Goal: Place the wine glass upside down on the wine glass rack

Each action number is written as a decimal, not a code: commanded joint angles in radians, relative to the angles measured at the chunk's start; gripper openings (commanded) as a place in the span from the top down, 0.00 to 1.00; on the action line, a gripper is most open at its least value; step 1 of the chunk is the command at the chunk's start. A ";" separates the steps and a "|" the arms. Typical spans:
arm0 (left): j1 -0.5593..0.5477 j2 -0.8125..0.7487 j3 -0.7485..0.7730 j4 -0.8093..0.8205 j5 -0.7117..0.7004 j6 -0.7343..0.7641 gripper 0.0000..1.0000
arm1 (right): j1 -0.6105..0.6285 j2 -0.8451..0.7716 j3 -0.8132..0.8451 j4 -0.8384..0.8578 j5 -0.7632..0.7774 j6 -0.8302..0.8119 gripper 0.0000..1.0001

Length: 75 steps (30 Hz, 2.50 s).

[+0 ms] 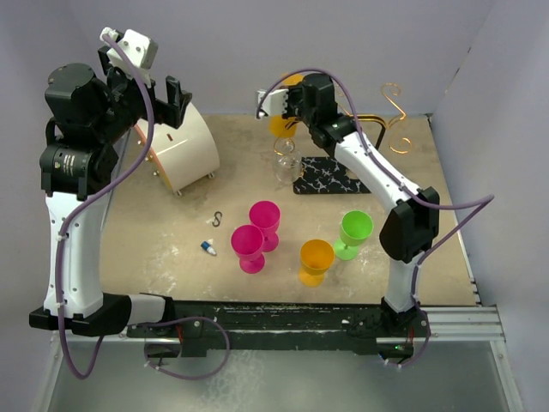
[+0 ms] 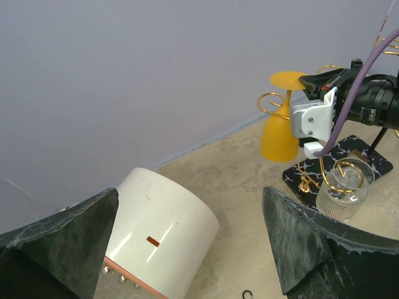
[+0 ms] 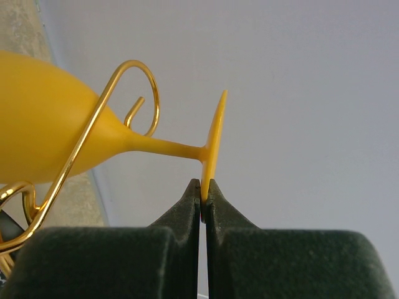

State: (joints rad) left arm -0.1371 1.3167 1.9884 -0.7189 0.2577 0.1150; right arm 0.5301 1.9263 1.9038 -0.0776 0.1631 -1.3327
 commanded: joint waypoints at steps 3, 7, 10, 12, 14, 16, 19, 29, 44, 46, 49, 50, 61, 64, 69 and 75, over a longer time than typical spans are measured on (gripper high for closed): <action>0.010 -0.020 0.000 0.046 -0.011 0.004 0.01 | 0.016 0.004 0.068 0.026 -0.037 -0.048 1.00; 0.011 -0.020 0.000 0.047 -0.012 0.005 0.01 | 0.023 0.021 0.085 0.035 -0.033 -0.060 1.00; 0.011 -0.023 -0.001 0.048 -0.014 0.008 0.01 | 0.026 0.034 0.103 0.037 -0.030 -0.059 1.00; 0.011 -0.025 -0.003 0.047 -0.016 0.009 0.01 | 0.027 0.042 0.112 0.047 -0.026 -0.059 1.00; 0.011 -0.026 -0.002 0.046 -0.017 0.011 0.01 | 0.030 0.051 0.119 0.055 -0.022 -0.059 1.00; 0.011 -0.026 -0.001 0.047 -0.018 0.013 0.01 | 0.031 0.062 0.128 0.062 -0.018 -0.060 1.00; 0.011 -0.026 0.000 0.044 -0.021 0.016 0.01 | 0.031 0.082 0.147 0.075 -0.009 -0.061 1.00; 0.011 -0.027 0.003 0.045 -0.025 0.018 0.01 | 0.031 0.142 0.215 0.092 0.043 -0.062 1.00; 0.011 -0.021 0.006 0.044 -0.021 0.018 0.01 | 0.015 0.183 0.260 0.041 0.065 -0.036 1.00; 0.013 -0.020 0.004 0.042 -0.022 0.018 0.01 | 0.010 0.182 0.259 0.032 0.067 -0.029 1.00; 0.011 -0.021 0.001 0.042 -0.022 0.018 0.01 | 0.006 0.183 0.259 0.020 0.075 -0.022 1.00; 0.013 -0.021 0.001 0.042 -0.021 0.018 0.01 | 0.003 0.184 0.260 0.018 0.078 -0.022 1.00; 0.014 -0.028 -0.008 0.043 -0.018 0.014 0.01 | -0.011 0.156 0.232 0.008 0.082 0.003 1.00; 0.016 -0.031 -0.009 0.045 -0.016 0.013 0.01 | -0.016 0.137 0.211 0.007 0.082 0.016 1.00; 0.017 -0.034 -0.012 0.047 -0.007 0.008 0.01 | -0.016 0.094 0.151 0.011 0.075 0.031 0.99; 0.022 -0.043 -0.022 0.051 0.003 0.001 0.01 | -0.017 0.065 0.096 0.024 0.082 0.058 0.96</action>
State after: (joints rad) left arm -0.1295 1.3029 1.9724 -0.7181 0.2466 0.1230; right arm 0.5167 2.0739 2.0151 -0.0784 0.2428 -1.2987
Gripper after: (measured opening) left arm 0.992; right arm 0.029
